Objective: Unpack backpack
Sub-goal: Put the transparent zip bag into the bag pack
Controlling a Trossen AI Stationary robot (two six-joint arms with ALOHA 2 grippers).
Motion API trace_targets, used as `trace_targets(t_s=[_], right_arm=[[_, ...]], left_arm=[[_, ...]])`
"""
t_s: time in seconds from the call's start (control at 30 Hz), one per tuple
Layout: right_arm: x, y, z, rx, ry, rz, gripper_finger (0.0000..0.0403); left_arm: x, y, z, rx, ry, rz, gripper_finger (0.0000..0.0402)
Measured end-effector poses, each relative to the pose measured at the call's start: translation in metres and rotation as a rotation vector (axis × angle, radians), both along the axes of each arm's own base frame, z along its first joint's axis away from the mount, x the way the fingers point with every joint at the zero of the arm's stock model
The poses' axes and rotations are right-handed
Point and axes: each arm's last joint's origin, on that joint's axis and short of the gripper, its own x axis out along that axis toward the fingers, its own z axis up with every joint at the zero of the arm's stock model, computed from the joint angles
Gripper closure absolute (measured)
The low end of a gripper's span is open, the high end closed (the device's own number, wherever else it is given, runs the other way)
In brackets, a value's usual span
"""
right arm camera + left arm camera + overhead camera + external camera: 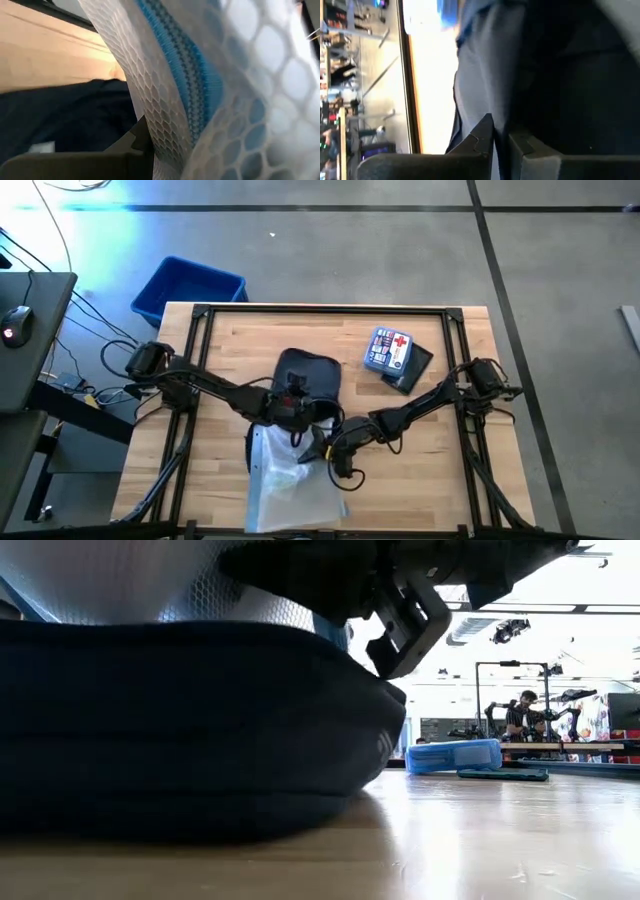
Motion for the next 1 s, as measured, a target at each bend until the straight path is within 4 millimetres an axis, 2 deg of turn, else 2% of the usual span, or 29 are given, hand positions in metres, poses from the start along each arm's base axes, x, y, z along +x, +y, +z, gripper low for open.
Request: trace_targets(t_s=[0.17, 0.37, 0.53, 0.7, 0.8, 1.0], right_arm=[[0.000, -0.005, -0.007, -0.066, 0.047, -0.085, 0.0322], [0.002, -0.013, -0.008, -0.034, 0.074, -0.215, 0.0322], [0.005, -0.030, -0.010, -0.048, 0.089, -0.355, 0.0322], [0.008, -0.042, -0.010, -0.149, 0.067, -0.427, 0.0322], [0.009, -0.051, -0.012, -0.085, 0.111, -0.406, 0.0322], [0.010, -0.070, -0.017, -0.010, 0.182, -0.490, 0.0322]], left_arm=[[-0.007, -0.012, 0.024, -0.090, -0.063, -0.065, 0.0401], [-0.018, -0.013, 0.044, -0.290, -0.118, -0.085, 0.0402], [-0.022, -0.014, 0.047, -0.378, -0.106, -0.092, 0.0401], [-0.023, -0.016, 0.046, -0.416, -0.094, -0.103, 0.0401], [-0.024, -0.018, 0.046, -0.417, -0.085, -0.111, 0.0401], [-0.028, -0.027, 0.047, -0.434, -0.085, -0.130, 0.0401]])
